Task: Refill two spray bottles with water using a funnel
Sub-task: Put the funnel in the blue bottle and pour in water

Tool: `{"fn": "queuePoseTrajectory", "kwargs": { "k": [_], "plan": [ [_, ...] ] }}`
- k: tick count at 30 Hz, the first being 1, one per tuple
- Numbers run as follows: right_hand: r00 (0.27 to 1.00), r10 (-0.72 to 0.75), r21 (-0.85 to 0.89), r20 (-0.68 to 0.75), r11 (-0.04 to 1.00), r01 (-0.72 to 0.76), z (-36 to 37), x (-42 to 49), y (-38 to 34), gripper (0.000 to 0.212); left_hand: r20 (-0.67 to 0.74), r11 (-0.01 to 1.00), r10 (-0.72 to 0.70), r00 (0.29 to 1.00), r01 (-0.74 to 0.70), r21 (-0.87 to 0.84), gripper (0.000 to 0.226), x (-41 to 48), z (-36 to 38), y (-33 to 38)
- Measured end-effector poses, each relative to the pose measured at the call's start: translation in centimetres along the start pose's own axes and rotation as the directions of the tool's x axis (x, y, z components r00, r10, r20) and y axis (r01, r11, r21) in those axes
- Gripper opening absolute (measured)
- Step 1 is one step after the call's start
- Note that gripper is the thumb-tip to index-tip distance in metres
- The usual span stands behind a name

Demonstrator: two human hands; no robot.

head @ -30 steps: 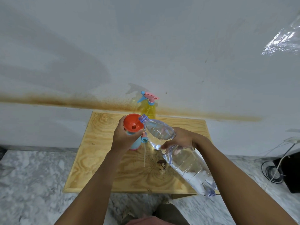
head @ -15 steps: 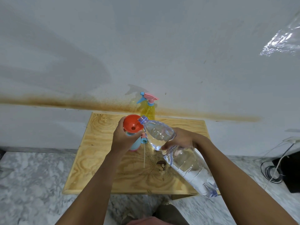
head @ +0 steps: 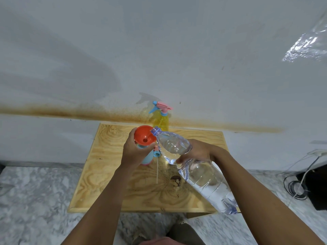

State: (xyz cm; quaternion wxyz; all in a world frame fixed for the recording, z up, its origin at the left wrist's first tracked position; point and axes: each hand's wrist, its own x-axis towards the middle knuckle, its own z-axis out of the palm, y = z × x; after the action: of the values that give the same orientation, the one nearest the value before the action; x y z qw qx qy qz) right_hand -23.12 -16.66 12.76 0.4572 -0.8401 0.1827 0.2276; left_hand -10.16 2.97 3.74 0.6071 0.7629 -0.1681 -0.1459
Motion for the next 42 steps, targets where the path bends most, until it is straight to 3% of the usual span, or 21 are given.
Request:
{"fn": "queuePoseTrajectory", "kwargs": {
  "k": [8,17,27,36,42],
  "plan": [
    [1.0,-0.016,-0.016,-0.013,1.0,0.016,0.0,-0.1,-0.3,0.037,-0.006,1.0,0.001,1.0,-0.001,0.025,0.087,0.2,0.1,-0.3],
    [0.997,-0.041,-0.027,-0.068,0.999,0.039,0.3,0.2,-0.2,0.043,-0.005,0.999,0.004,1.0,-0.004,0.033,0.08,0.1,-0.1,-0.2],
    [0.987,-0.097,-0.05,-0.125,0.995,0.091,1.1,1.3,0.4,0.068,0.003,1.0,0.003,1.0,-0.003,0.031,0.073,0.2,0.1,-0.2],
    [0.946,-0.182,-0.03,-0.269,0.983,0.18,1.6,0.5,0.7,0.074,0.012,0.998,-0.029,1.0,0.028,0.048,0.095,0.3,0.1,-0.3],
    [0.905,-0.211,0.04,-0.37,0.969,0.243,1.9,0.1,1.9,0.082,0.018,0.997,-0.038,0.999,0.036,0.061,0.091,0.2,0.2,0.0]
  ]
}}
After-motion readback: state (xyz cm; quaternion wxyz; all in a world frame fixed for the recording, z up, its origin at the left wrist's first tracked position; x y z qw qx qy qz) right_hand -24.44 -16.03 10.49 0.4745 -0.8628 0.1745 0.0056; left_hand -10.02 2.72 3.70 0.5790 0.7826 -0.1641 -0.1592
